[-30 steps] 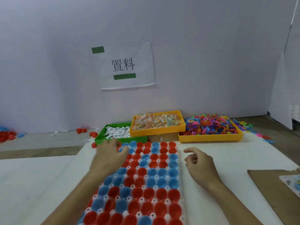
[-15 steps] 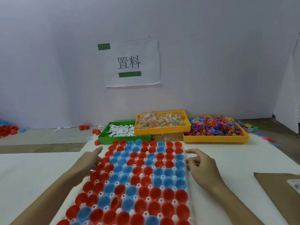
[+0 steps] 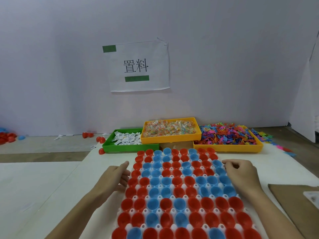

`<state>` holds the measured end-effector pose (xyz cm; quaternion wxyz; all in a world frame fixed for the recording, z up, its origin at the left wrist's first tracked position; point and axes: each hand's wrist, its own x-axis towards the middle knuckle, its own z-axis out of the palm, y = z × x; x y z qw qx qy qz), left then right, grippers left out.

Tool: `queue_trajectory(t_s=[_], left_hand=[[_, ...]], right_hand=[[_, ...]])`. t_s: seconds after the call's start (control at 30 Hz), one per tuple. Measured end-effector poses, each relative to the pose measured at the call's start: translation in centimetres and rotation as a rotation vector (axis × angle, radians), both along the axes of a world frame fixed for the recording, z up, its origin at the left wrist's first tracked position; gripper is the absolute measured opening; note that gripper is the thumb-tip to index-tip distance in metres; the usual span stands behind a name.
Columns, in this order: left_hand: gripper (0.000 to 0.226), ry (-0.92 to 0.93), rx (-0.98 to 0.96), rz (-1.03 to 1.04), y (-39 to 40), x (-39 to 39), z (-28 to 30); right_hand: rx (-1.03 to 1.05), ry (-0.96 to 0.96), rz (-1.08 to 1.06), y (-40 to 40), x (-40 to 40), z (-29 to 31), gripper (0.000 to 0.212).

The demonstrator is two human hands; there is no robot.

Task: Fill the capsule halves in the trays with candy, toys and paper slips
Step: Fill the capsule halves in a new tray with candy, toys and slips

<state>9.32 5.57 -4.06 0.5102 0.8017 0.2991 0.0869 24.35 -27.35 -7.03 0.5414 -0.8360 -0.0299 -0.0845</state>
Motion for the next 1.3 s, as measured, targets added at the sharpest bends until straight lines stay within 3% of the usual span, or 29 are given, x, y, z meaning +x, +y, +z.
queue_trajectory(t_s=[0.67,1.0,1.1,1.3], left_hand=[[0.039,-0.194,0.042,0.204,0.8,4.3,-2.2],[0.036,-0.309,-0.111,0.256,0.0,7.0,-2.2],[0.036,-0.312,-0.079,0.238,0.4,7.2,-2.4],[0.034,-0.311,-0.031,0.246,0.7,7.4,-2.8]], right_hand=[[-0.055,-0.037,0.015,-0.3,1.2,-0.3,0.038],[-0.044,-0.032,0.097,-0.3,1.2,-0.2,0.036],[-0.035,-0.059,0.129,-0.1,0.7,0.0,0.027],[-0.034,-0.088,0.133,-0.2,0.7,-0.1,0.029]])
